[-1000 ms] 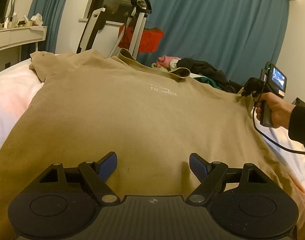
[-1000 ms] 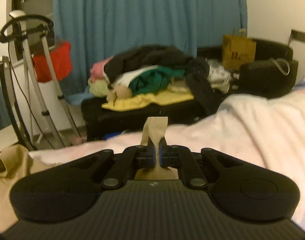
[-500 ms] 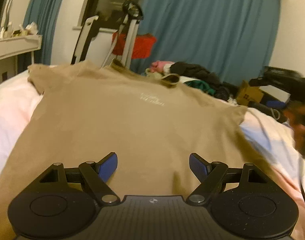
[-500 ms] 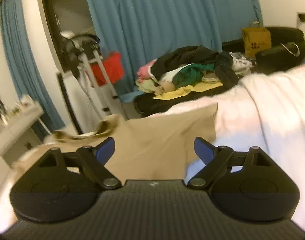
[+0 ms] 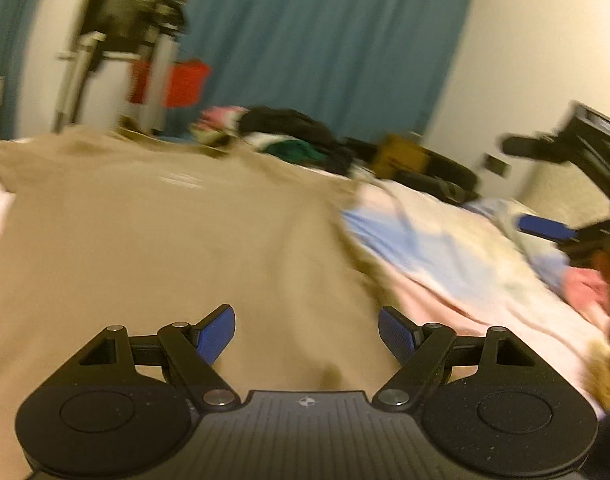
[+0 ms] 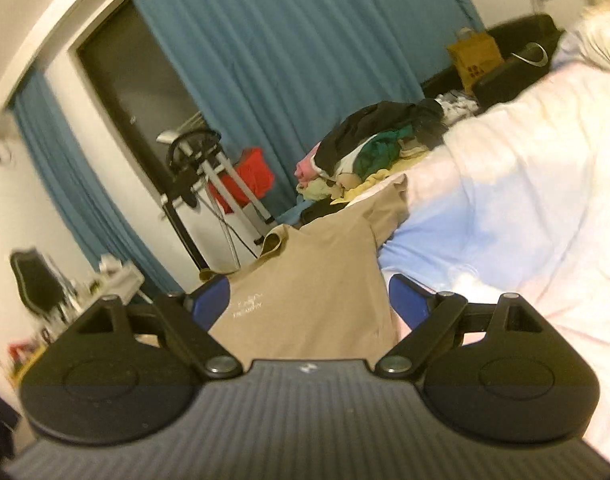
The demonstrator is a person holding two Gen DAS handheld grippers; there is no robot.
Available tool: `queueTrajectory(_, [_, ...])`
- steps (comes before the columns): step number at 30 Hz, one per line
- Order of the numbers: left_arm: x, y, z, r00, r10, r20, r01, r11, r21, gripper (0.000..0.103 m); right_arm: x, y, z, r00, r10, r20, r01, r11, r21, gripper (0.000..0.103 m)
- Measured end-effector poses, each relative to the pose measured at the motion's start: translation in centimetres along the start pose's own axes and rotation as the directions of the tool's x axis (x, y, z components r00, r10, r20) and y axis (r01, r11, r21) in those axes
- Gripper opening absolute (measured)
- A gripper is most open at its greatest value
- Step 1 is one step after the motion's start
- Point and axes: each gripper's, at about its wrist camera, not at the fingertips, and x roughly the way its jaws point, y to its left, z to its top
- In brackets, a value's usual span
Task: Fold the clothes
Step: 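Pinch the T-shirt edge with the left gripper and tug it straight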
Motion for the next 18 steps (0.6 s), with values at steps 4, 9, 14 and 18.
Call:
queueTrajectory(4, [2.4, -3.6, -1.3, 0.992, -0.100, -0.071, 0.102, 0.994, 0.029, 0.077, 0.0, -1.6, 0.1, 1.000, -0.004, 0.011, 0.003, 0.998, 0.064, 0.089])
queueTrajectory(9, [6.7, -6.2, -3.8, 0.968, -0.154, -0.200, 0.160, 0.987, 0.018, 0.045, 0.8, -2.8, -0.2, 1.000, -0.014, -0.012, 0.015, 0.996, 0.084, 0.089])
queueTrajectory(14, [7.6, -7.2, -4.3, 0.966, -0.179, -0.185, 0.196, 0.978, 0.075, 0.002, 0.5, -4.5, 0.4, 1.000, -0.004, -0.002, 0.004, 0.992, 0.129, 0.089])
queueTrajectory(18, [8.3, -8.9, -4.1, 0.936, -0.284, -0.208, 0.304, 0.950, 0.073, 0.002, 0.3, -5.3, 1.2, 0.999, -0.023, 0.037, 0.019, 0.993, 0.115, 0.090])
